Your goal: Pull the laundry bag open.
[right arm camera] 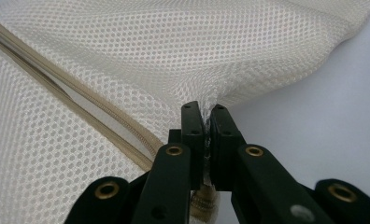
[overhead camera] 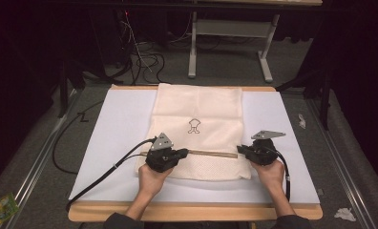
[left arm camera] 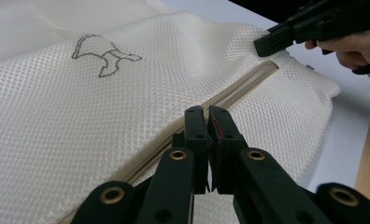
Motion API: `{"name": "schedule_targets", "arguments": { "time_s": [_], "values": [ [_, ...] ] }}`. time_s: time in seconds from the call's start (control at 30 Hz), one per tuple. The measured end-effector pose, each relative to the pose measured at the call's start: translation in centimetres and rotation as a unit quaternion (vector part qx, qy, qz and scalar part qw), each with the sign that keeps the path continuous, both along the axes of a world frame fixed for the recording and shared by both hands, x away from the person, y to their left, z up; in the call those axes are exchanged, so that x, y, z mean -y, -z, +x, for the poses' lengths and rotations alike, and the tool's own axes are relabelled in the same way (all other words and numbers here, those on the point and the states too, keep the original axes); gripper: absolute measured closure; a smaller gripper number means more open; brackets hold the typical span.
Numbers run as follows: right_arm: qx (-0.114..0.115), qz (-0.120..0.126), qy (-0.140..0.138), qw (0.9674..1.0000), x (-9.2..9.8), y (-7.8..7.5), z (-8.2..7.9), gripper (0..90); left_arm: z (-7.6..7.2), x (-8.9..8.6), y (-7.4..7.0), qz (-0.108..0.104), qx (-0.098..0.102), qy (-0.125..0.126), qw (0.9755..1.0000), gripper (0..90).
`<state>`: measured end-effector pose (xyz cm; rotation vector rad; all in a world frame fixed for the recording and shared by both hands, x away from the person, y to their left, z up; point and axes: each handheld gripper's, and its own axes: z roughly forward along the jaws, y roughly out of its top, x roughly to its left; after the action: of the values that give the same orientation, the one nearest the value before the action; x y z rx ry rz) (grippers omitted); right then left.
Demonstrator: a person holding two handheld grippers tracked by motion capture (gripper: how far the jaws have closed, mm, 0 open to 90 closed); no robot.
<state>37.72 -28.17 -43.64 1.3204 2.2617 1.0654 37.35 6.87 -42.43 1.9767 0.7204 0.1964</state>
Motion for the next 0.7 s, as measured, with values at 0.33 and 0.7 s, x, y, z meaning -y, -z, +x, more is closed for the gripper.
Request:
{"name": "schedule_targets", "arguments": {
  "time_s": [0.33,0.7],
  "values": [
    [0.000,-0.014,0.001,0.9999,0.0,0.0,0.3,87.5,0.2,-1.0,0.3,-0.002,-0.004,-0.012,0.9999,87.3],
    [0.000,-0.007,0.010,0.9999,0.3,-0.1,0.5,87.5,0.2,-2.0,0.3,-0.004,-0.007,-0.018,0.9998,87.3]
  ]
}}
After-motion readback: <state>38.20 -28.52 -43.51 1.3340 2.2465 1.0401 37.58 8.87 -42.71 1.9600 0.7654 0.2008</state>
